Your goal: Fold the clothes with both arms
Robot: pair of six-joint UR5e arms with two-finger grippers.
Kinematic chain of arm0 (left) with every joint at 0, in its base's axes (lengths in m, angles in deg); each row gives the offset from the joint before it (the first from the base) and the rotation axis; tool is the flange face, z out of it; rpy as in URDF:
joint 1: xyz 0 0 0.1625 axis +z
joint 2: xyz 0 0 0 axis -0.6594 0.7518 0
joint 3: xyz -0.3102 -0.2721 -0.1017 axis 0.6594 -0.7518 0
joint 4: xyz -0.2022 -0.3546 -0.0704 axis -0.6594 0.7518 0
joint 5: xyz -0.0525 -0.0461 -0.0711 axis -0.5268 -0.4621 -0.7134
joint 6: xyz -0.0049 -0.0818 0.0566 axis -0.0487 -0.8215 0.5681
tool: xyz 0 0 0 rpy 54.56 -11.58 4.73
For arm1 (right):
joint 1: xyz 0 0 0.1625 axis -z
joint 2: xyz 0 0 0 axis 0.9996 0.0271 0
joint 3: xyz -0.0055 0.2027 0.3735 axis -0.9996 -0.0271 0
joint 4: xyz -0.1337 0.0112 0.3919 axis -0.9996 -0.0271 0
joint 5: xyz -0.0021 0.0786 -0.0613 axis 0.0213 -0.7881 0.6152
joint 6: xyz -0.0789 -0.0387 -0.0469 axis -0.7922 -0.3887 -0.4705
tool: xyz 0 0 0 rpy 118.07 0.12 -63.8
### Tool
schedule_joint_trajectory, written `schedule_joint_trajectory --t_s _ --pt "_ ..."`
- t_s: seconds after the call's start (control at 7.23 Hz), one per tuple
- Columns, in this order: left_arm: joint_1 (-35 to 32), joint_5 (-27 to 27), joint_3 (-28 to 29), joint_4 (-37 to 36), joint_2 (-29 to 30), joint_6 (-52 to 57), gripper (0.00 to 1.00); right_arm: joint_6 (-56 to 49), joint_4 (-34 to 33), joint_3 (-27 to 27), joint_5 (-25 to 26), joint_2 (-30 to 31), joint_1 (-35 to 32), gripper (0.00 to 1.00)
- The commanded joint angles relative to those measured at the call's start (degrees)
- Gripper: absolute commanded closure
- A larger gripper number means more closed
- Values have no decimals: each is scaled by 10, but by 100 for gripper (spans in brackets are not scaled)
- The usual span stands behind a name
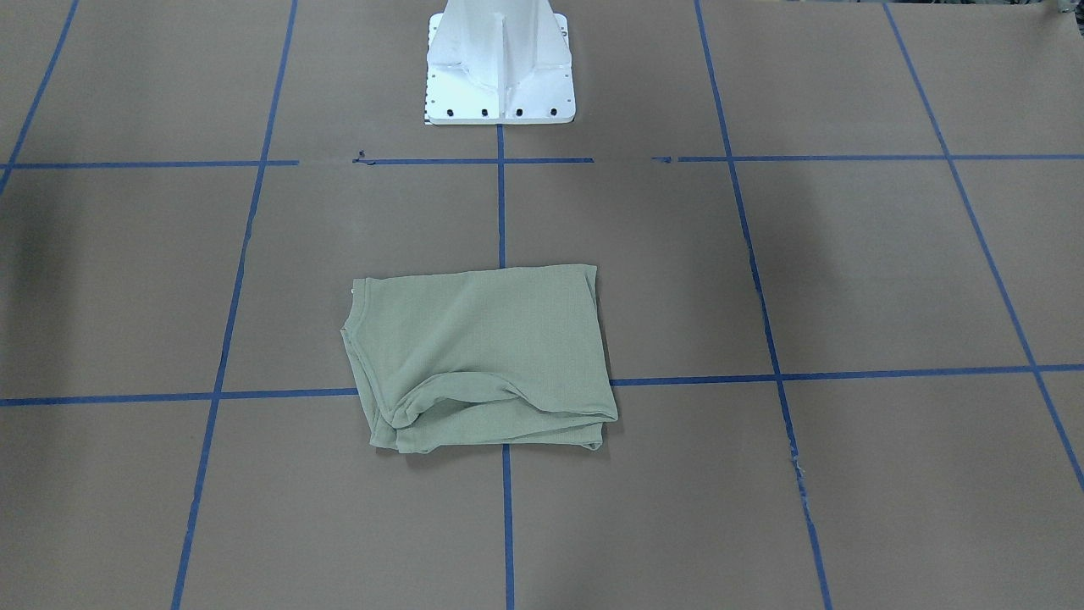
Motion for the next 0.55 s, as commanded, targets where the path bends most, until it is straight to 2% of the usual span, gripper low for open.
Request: schedule_joint_trajectory --t_s 0.0,0.14,0.28,0.41 --pt "1 -3 -16 -43 -45 14 1 0 -13 11 -1 11 8 0" --pt "2 -3 -15 -15 -65 14 0 -1 -9 28 0 28 10 0" --pt "1 -3 -18 -23 -69 13 1 1 -10 55 1 45 15 0" --pt "2 -11 -33 -16 -97 13 0 0 -8 59 2 52 16 0"
